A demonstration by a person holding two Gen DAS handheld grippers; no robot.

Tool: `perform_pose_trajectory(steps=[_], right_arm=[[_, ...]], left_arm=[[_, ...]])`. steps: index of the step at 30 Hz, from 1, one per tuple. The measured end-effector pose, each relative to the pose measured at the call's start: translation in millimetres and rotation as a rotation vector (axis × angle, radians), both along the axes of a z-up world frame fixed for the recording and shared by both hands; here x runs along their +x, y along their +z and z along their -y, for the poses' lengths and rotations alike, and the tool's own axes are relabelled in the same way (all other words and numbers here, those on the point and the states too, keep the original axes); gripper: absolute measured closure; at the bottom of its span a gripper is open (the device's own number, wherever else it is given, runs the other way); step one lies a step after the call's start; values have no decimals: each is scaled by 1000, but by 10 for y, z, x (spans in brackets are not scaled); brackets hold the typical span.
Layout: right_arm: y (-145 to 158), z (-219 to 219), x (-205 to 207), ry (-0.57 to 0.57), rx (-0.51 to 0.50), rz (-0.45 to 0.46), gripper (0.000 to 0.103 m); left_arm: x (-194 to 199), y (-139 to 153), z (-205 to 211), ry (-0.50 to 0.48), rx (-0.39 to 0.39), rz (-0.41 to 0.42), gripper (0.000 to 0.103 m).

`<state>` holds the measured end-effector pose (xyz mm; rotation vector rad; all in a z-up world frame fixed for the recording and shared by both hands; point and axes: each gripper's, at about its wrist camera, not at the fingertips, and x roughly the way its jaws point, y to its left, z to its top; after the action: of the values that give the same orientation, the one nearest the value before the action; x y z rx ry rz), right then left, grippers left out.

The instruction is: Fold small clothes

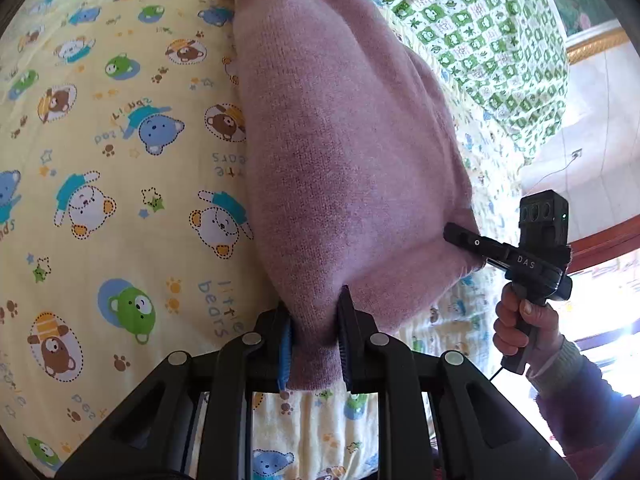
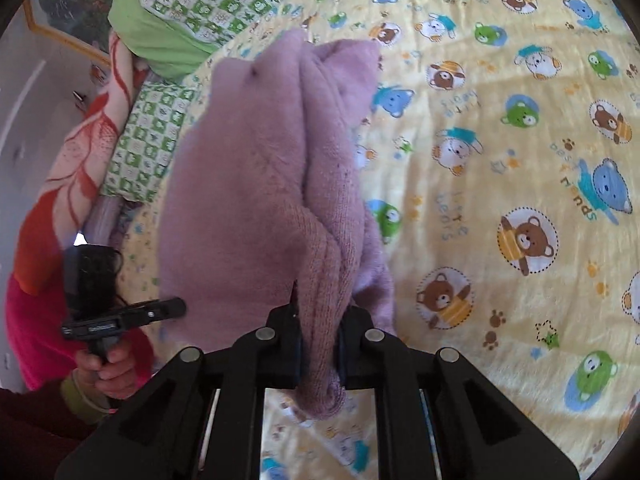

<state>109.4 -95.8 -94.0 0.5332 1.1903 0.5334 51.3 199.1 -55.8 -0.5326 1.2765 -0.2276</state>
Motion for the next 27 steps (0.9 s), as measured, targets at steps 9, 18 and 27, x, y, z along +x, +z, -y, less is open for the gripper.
perform_pose_trajectory(steps=[9, 18, 27], right_arm=[[142, 93, -75, -93, -90, 41, 67], [509, 121, -389, -158, -160, 131, 64], [750, -158, -719, -157, -167, 215, 44]], left_arm=[[-167, 215, 47, 38, 181, 38, 57], [-447, 558, 62, 70, 277, 117, 34], [-626, 660, 338, 63, 372, 179, 29]])
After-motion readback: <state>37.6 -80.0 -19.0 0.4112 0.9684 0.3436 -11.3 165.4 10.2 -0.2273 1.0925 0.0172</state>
